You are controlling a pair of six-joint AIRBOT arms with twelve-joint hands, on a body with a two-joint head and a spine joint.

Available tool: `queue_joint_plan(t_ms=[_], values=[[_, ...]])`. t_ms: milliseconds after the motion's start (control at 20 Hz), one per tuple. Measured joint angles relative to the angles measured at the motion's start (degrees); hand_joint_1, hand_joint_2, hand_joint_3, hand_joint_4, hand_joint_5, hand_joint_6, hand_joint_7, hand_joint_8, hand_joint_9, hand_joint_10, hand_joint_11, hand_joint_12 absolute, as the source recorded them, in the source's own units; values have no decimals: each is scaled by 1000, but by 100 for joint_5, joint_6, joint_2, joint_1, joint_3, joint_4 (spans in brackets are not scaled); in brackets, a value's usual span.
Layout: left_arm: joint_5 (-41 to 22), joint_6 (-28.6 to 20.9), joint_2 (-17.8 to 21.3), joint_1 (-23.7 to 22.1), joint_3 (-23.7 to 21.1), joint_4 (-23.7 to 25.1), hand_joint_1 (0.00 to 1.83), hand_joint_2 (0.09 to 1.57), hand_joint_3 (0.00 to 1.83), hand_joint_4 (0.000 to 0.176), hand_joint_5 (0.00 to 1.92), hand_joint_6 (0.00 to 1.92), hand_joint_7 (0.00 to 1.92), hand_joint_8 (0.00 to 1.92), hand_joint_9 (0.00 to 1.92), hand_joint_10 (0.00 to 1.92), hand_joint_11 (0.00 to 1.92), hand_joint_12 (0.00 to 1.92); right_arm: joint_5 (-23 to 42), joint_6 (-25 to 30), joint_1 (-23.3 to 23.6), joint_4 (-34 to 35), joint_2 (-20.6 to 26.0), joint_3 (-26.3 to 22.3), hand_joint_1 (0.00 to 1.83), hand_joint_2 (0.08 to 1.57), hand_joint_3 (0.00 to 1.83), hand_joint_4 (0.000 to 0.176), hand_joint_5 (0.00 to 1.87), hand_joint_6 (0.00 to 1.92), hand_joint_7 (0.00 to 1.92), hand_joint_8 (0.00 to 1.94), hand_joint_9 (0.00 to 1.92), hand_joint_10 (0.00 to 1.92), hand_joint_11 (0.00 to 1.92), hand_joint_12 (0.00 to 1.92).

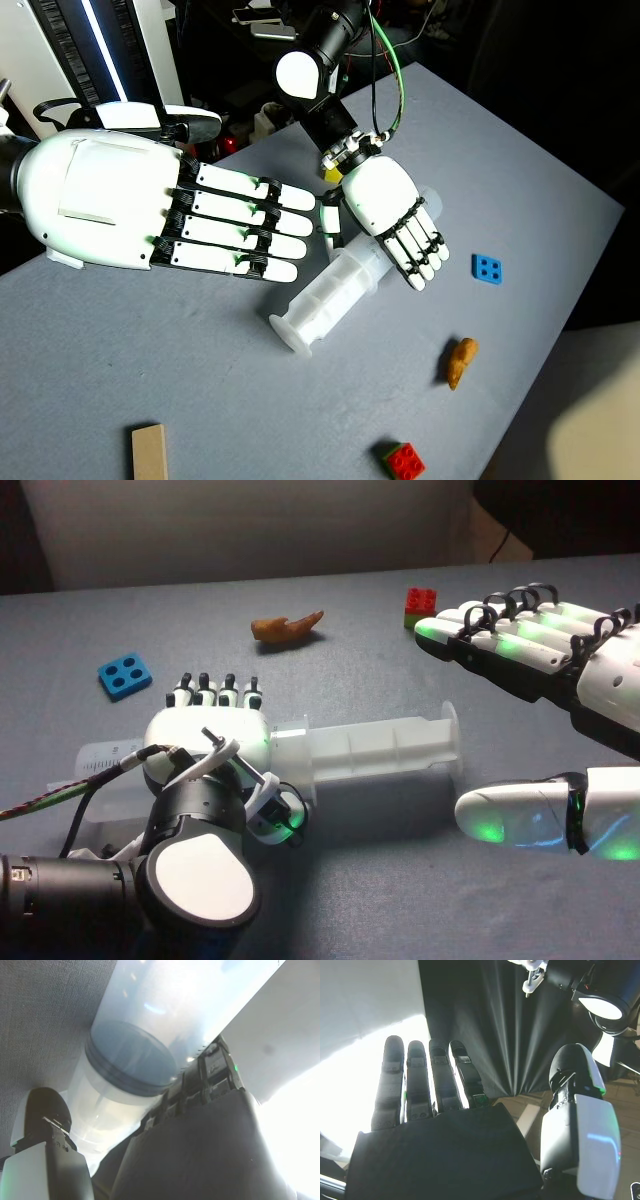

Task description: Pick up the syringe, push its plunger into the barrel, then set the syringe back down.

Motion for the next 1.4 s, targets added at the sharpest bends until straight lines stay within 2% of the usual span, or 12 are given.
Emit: queue_joint_plan(t_ms=[50,100,150,300,400,450,500,550,800,850,1100,1400], values=[[0,-28,0,0,0,20,732,1082,1,0,258,6,241,4,254,14,0,702,0,0,0,0,-2,0,47,1029,0,0,42,6,50,5,51,8,0,288],[0,-35,0,0,0,39,732,1082,1,0,258,6,241,4,254,14,0,702,2,2,0,0,0,0,47,1029,0,0,42,6,50,5,51,8,0,288],[0,-70,0,0,0,52,863,1101,1,0,395,12,395,9,419,25,36,1008,2,7,0,0,0,0,57,1027,0,0,51,5,62,5,59,7,0,257],[-15,-107,0,9,0,168,840,1225,11,0,479,19,520,19,534,38,143,1035,2,4,0,2,-2,0,56,1029,0,0,76,9,85,8,84,12,0,284],[-11,-129,0,33,-2,216,965,1250,6,0,668,56,734,58,739,92,353,1005,4,0,0,0,-2,0,68,1021,0,0,81,7,90,5,83,8,0,263],[-4,-168,0,50,-4,240,1154,1178,0,0,819,940,904,853,1004,169,677,907,4,-13,0,7,-2,0,57,1021,0,0,78,4,93,4,88,8,0,255],[-13,-232,0,63,-20,321,1322,1156,0,0,919,1023,842,1061,905,1028,849,950,4,-28,0,22,-2,0,70,1021,0,0,83,4,95,3,87,5,0,233],[-15,-315,0,72,-31,393,1355,1168,0,0,953,1014,721,1247,849,1314,939,1075,13,-101,0,37,-2,0,62,1019,0,0,92,4,98,2,91,4,0,268],[-44,-428,13,72,-24,444,1383,1115,0,0,926,873,903,1127,995,1197,1056,1147,63,-308,0,55,-2,0,74,1016,0,0,78,0,98,0,83,0,0,235],[-157,-459,31,76,-26,568,1383,1115,0,0,911,875,930,1091,989,1218,997,1274,85,-382,0,72,-2,2,64,1022,2,0,73,0,90,2,75,1,0,198],[-997,-1141,247,229,66,1556,1388,1088,0,0,1012,766,979,991,1006,1175,963,1299,129,-505,-52,96,-11,13,61,1026,1,0,75,1,96,1,81,3,0,232],[-1926,-2208,562,361,52,3261,1385,1099,1,0,987,824,950,1014,989,1198,972,1222,407,74,-50,363,-13,13,60,1025,0,0,85,3,101,5,81,9,0,242]])
